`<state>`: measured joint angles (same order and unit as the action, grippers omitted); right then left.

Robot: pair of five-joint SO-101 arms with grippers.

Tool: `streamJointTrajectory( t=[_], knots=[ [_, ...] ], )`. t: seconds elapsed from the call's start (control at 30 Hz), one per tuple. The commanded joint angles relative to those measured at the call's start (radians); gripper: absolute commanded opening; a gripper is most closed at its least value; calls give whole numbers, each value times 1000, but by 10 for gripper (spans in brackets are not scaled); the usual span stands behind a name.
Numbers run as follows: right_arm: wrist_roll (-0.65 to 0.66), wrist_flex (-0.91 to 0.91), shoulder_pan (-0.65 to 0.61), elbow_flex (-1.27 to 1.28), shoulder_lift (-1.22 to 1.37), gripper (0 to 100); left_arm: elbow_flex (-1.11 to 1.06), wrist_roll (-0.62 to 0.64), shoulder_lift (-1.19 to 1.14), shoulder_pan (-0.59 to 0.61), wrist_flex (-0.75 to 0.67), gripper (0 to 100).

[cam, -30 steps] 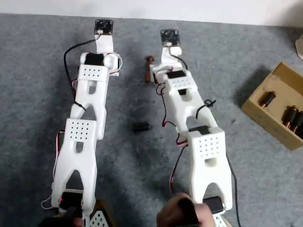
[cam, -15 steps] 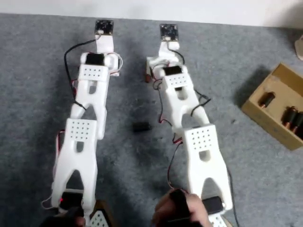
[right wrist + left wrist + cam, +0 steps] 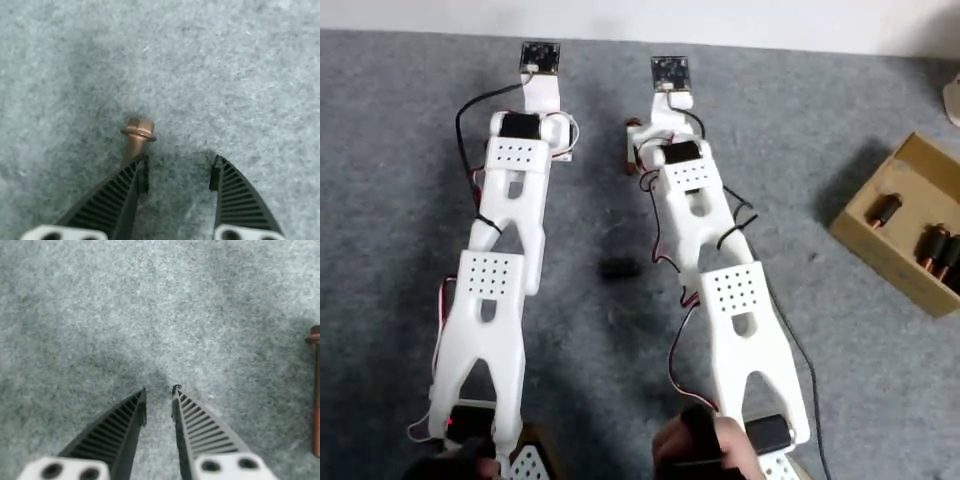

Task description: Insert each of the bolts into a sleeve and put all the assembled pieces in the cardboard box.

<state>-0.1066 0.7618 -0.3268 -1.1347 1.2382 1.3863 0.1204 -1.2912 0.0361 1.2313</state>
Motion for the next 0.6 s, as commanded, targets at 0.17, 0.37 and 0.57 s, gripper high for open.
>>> streamJointTrajectory(
  t=[0.17,0.37,0.57],
  knots=[
    [-20,7,-8,-44,-73,191,41,0,38,13,-5,91],
    [-20,7,-8,-44,-79,191,41,0,38,10,-5,91],
    [-20,53,-8,-73,-85,227,39,0,38,8,-5,91]
  ],
)
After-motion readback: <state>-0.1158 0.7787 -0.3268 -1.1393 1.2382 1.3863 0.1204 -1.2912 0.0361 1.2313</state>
